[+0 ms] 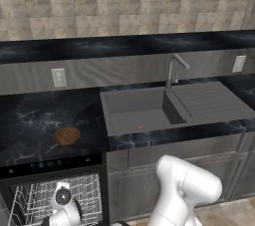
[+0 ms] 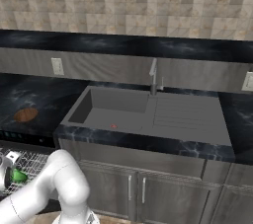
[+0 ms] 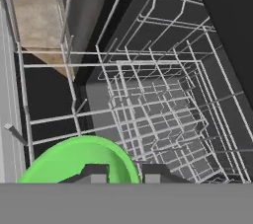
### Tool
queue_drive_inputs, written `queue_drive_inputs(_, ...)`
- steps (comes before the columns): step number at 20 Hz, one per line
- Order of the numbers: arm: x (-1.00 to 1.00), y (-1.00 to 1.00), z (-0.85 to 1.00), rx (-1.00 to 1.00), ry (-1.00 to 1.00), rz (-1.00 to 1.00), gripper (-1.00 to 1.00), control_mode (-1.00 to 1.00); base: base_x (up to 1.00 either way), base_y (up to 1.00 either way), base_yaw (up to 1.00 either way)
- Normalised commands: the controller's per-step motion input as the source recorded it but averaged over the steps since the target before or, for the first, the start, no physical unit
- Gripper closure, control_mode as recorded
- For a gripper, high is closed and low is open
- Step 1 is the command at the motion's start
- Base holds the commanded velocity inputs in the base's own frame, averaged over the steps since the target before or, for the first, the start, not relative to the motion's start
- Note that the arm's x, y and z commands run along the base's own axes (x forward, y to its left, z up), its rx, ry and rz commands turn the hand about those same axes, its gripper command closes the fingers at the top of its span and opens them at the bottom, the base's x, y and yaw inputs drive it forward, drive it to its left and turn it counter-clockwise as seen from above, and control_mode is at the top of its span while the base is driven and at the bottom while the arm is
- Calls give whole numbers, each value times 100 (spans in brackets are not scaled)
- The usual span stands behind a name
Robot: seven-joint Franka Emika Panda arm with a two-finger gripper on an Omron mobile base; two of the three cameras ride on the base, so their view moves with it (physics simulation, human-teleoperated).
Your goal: Pick up the cup and bowl from the counter, place them in the dishwasher, and close the dishwasher door.
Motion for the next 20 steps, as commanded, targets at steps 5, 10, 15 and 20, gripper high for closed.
queue_drive_inputs(5, 0, 16, -42, 0, 0, 0, -100, -100, 0, 0, 0)
queue_drive_inputs(10, -9, 19, -14, 0, 0, 0, -100, -100, 0, 0, 0)
queue_drive_inputs(15, -30, 29, 1, 0, -2, 0, -100, -100, 0, 0, 0)
queue_drive_inputs(20, -49, 38, 6, -4, -3, 0, -100, -100, 0, 0, 0)
